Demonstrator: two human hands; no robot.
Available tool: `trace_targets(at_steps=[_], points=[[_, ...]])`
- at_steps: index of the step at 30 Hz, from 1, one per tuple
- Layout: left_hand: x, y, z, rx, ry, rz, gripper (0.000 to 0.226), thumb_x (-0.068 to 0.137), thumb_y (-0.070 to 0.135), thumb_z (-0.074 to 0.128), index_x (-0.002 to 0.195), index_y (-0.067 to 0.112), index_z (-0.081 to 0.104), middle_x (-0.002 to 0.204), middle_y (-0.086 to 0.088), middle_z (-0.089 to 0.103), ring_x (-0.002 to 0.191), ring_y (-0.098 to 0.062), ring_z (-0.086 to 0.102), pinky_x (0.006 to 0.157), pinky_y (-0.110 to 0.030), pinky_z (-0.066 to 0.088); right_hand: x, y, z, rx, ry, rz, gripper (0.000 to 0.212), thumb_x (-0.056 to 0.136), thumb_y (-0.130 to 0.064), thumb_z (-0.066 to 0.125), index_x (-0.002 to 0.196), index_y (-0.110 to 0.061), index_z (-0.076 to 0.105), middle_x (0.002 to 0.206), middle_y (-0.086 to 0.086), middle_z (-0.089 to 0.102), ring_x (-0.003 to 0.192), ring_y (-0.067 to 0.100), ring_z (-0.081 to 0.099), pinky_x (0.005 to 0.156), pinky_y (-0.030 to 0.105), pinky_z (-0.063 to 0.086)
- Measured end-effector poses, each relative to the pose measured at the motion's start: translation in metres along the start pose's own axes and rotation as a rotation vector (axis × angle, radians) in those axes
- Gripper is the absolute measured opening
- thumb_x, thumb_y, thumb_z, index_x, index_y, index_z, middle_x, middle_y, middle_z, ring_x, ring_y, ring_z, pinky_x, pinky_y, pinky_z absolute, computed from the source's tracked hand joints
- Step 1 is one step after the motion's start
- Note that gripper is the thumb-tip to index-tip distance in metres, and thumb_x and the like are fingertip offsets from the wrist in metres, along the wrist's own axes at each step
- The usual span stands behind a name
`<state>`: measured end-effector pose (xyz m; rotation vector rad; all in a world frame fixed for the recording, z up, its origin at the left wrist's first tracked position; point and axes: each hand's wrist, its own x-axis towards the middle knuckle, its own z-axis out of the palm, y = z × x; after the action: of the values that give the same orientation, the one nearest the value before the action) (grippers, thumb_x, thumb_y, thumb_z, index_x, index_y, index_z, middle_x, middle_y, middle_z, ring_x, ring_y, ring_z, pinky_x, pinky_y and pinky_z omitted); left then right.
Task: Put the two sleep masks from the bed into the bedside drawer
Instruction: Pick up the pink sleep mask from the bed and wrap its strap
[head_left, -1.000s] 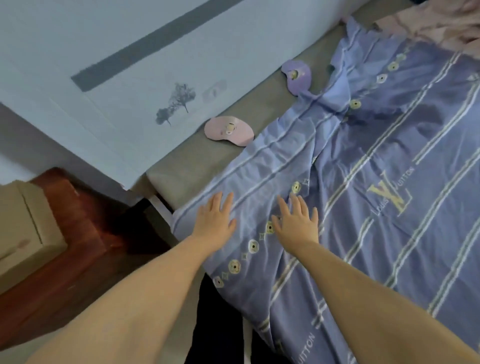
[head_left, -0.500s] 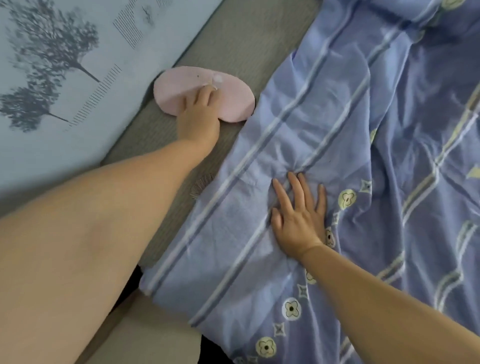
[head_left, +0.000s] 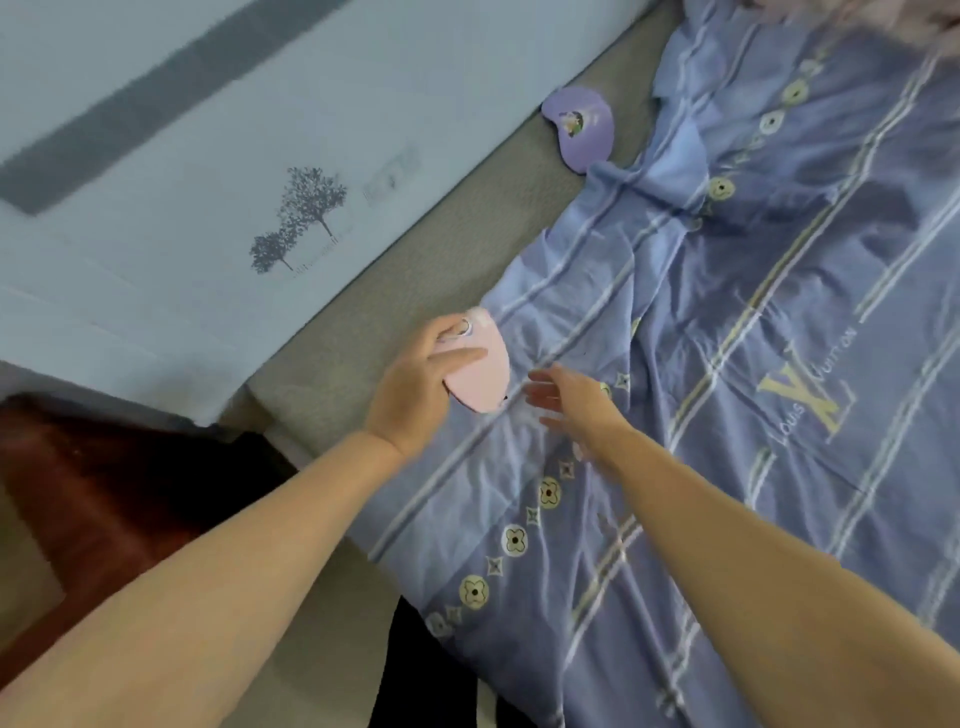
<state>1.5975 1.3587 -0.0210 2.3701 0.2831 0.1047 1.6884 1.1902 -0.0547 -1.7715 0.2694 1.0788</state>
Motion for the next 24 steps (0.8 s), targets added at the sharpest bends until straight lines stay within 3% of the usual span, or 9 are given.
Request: trace_targets(at_steps=[3, 6, 8, 12, 14, 16, 19, 21, 24], points=[[-0.066, 0.068, -0.025, 0.013, 0.067, 0.127, 0.044, 0.079, -0.014, 0.041, 0.108, 0.003, 0.069, 0.132, -0.024, 0.05, 0.124, -0.035, 0.047, 0.102, -0.033, 0.037, -0.082, -0.018, -0.016, 0.01, -0.215, -0.142, 0.038, 0.091, -0.043, 0.044, 0.092, -0.015, 0.07, 0.088, 0.002, 0.074, 0.092, 0.019, 0.068, 0.081, 0.035, 0.055], [-0.123, 0.119, -0.04, -0.008, 0.139, 0.157, 0.047, 0.081, -0.015, 0.041, 0.116, 0.008, 0.065, 0.132, -0.02, 0.05, 0.122, -0.025, 0.045, 0.102, -0.023, 0.037, -0.153, -0.025, -0.023, -0.14, -0.331, -0.37, 0.014, 0.089, -0.028, 0.054, 0.088, -0.024, 0.068, 0.084, -0.005, 0.07, 0.082, 0.012, 0.066, 0.071, 0.025, 0.054], [-0.158, 0.143, -0.056, -0.168, 0.216, 0.021, 0.054, 0.085, -0.015, 0.039, 0.122, 0.019, 0.059, 0.127, -0.009, 0.053, 0.117, -0.017, 0.05, 0.093, -0.007, 0.039, -0.197, -0.028, -0.024, -0.177, -0.334, -0.5, 0.011, 0.089, -0.022, 0.056, 0.091, -0.025, 0.067, 0.086, -0.005, 0.07, 0.079, 0.009, 0.067, 0.066, 0.02, 0.053], [-0.217, 0.176, -0.106, -0.696, 0.268, -0.291, 0.041, 0.095, 0.009, 0.042, 0.13, 0.03, 0.049, 0.109, 0.011, 0.065, 0.094, 0.004, 0.065, 0.074, -0.007, 0.052, -0.271, -0.037, -0.01, -0.209, -0.386, -0.675, 0.011, 0.09, -0.024, 0.057, 0.097, -0.02, 0.066, 0.087, 0.001, 0.07, 0.072, 0.013, 0.066, 0.064, 0.024, 0.055], [-0.238, 0.189, -0.131, -0.698, 0.199, -0.286, 0.032, 0.095, 0.025, 0.048, 0.127, 0.028, 0.052, 0.112, 0.007, 0.065, 0.091, 0.004, 0.065, 0.071, -0.008, 0.052, -0.307, -0.042, 0.003, -0.216, -0.438, -0.739, 0.012, 0.09, -0.025, 0.058, 0.097, -0.018, 0.065, 0.076, -0.002, 0.07, 0.06, 0.016, 0.063, 0.051, 0.025, 0.052], [-0.255, 0.198, -0.15, -0.591, 0.185, -0.254, 0.025, 0.092, 0.027, 0.055, 0.115, 0.018, 0.059, 0.109, -0.003, 0.066, 0.092, -0.009, 0.064, 0.079, -0.019, 0.051, -0.338, -0.046, 0.017, -0.256, -0.457, -0.822, 0.013, 0.089, -0.026, 0.058, 0.097, -0.018, 0.065, 0.069, -0.005, 0.069, 0.055, 0.014, 0.06, 0.045, 0.023, 0.048], [-0.281, 0.205, -0.177, -0.393, 0.304, -0.191, 0.025, 0.09, 0.03, 0.056, 0.091, 0.005, 0.062, 0.081, -0.005, 0.059, 0.07, -0.009, 0.053, 0.065, -0.024, 0.039, -0.377, -0.05, 0.042, -0.31, -0.334, -0.999, 0.006, 0.087, -0.025, 0.059, 0.092, -0.024, 0.063, 0.08, -0.008, 0.067, 0.071, 0.01, 0.062, 0.057, 0.018, 0.049], [-0.302, 0.209, -0.199, -0.365, 0.337, -0.132, 0.017, 0.089, 0.033, 0.055, 0.08, 0.021, 0.064, 0.069, 0.008, 0.058, 0.059, -0.002, 0.05, 0.055, -0.017, 0.037, -0.399, -0.05, 0.058, -0.322, -0.211, -1.09, 0.024, 0.084, -0.029, 0.064, 0.106, -0.027, 0.055, 0.101, -0.008, 0.062, 0.093, 0.007, 0.059, 0.076, 0.02, 0.049], [-0.339, 0.211, -0.229, -0.401, 0.321, -0.078, 0.012, 0.082, 0.042, 0.058, 0.077, 0.034, 0.066, 0.066, 0.017, 0.062, 0.065, -0.003, 0.056, 0.061, -0.02, 0.042, -0.432, -0.043, 0.082, -0.349, -0.425, -0.945, 0.041, 0.081, -0.031, 0.068, 0.118, -0.021, 0.052, 0.112, -0.001, 0.065, 0.102, 0.011, 0.062, 0.084, 0.027, 0.054]])
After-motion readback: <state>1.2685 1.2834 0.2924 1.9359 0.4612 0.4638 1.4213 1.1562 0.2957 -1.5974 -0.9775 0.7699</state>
